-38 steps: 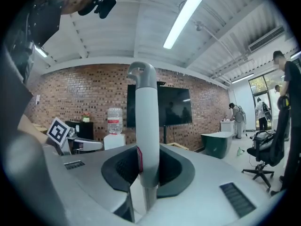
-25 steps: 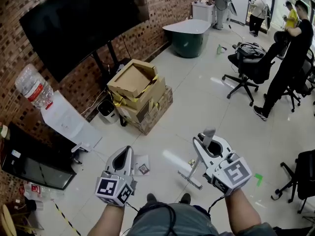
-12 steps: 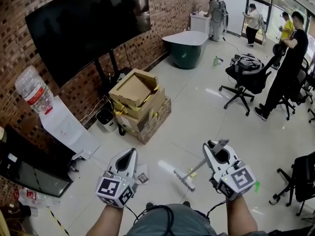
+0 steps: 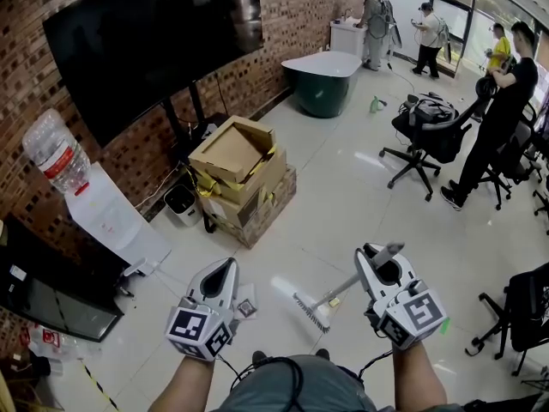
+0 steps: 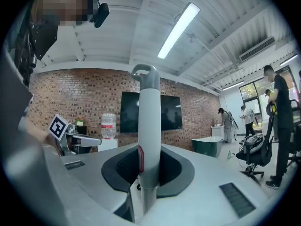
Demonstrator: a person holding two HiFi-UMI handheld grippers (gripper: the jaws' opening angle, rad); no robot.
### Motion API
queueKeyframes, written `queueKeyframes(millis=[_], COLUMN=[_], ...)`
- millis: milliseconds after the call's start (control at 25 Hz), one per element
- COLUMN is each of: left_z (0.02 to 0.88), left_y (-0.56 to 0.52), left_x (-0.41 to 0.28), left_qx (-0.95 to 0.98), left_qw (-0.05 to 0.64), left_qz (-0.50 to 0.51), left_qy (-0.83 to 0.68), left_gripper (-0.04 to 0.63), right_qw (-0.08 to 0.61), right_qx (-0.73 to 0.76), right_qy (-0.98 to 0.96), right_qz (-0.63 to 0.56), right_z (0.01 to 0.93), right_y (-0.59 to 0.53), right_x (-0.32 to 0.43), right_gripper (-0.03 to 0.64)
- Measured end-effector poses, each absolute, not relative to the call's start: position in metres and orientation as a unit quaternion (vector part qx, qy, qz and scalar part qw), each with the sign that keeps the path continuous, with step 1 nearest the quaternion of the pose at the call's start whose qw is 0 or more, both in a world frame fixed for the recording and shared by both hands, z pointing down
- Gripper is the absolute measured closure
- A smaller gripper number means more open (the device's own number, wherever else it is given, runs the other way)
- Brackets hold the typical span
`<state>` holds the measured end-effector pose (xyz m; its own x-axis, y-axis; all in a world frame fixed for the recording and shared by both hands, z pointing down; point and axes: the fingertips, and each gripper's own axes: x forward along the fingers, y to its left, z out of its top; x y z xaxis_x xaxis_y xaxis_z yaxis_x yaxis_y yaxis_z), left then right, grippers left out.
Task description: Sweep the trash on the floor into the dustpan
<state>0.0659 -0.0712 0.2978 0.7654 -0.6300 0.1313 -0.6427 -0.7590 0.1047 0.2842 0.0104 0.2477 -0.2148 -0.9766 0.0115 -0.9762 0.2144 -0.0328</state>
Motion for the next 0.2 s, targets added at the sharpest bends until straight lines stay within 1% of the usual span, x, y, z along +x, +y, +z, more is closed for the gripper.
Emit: queueKeyframes(millis=[200], left_z=[0.2930], left_y=[-0.0743], left_x=[0.0641], left_qx=[0.935], left_qw=[0.080], left_qz=[0.039], left_qy=[-0.344], left_gripper=[0.586], right_qw=[-0.005], right_qx=[-0.615], right_qy=[0.788], right_qz=[-0.024], right_z=[0.2437], right_y=[0.0075], right_x=[0.2756], right_gripper=[0.543])
